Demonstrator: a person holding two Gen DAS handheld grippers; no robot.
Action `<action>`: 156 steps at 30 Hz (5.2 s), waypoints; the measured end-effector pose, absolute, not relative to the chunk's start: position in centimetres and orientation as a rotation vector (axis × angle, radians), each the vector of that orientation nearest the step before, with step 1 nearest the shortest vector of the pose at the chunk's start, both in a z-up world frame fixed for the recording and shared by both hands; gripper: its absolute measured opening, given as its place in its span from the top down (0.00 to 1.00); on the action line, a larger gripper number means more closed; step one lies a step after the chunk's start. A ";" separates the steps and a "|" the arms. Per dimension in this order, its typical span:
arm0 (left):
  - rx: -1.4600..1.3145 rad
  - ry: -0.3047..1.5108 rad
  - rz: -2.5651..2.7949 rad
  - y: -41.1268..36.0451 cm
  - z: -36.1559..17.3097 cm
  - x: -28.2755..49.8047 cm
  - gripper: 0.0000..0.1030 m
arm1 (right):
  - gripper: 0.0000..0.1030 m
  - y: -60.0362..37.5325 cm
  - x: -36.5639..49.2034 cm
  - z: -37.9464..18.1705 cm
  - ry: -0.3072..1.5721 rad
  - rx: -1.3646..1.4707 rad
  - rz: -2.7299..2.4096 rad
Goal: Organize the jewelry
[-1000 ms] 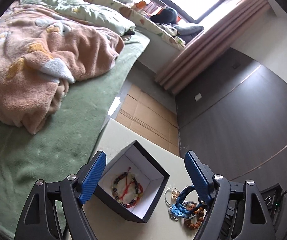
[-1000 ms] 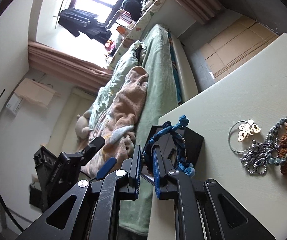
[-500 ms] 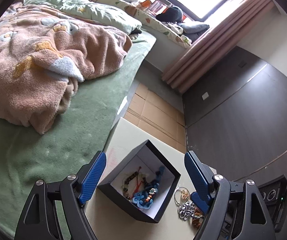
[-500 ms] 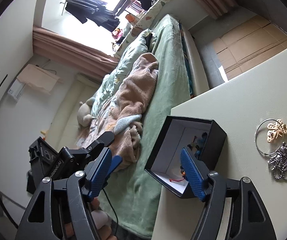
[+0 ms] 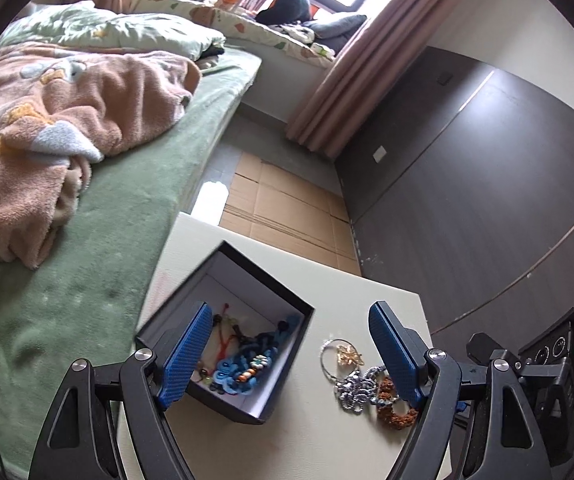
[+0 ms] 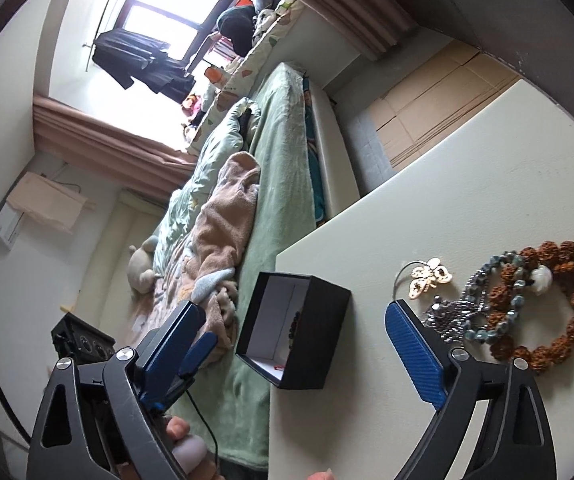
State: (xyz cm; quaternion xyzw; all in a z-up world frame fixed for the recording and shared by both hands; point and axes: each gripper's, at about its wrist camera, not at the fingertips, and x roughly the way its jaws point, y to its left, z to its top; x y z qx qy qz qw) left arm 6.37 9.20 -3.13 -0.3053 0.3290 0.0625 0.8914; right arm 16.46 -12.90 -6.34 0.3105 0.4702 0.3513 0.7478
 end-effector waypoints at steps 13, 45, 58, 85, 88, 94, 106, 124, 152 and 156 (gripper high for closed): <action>-0.494 0.773 0.011 2.9 -4.0 8.9 0.21 | 0.00 -19.5 16.7 -6.7 1.042 0.643 0.612; -0.141 1.019 -0.138 -10.4 -10.8 15.4 0.68 | 0.45 -25.8 18.9 -11.4 1.235 0.679 0.325; -0.307 0.933 -0.132 -6.5 -8.7 13.5 0.83 | 0.45 -22.8 19.9 -13.2 1.306 0.484 0.297; -0.544 0.981 -0.057 0.3 -9.5 12.4 0.83 | 0.62 -15.9 18.0 -12.2 1.234 0.080 0.341; -0.509 0.990 -0.047 -0.3 -9.5 12.5 0.83 | 0.70 -16.6 18.0 -12.1 1.235 0.088 0.351; -0.439 1.039 -0.027 -1.4 -9.8 13.1 0.76 | 0.82 -18.2 17.9 -11.8 1.226 0.069 0.285; -0.407 1.079 0.089 -1.1 -12.1 13.6 0.69 | 0.82 -21.3 18.3 -10.9 1.224 0.108 0.240; -0.476 0.989 0.068 0.6 -10.9 13.5 0.92 | 0.81 -19.5 18.5 -11.6 1.248 0.120 0.306; -0.628 0.665 -0.105 4.0 -1.8 6.8 0.92 | 0.81 -19.0 14.9 -3.3 0.905 0.424 0.595; -0.640 0.620 -0.114 4.6 -0.6 6.0 0.92 | 0.81 -18.1 14.5 -2.5 0.870 0.450 0.622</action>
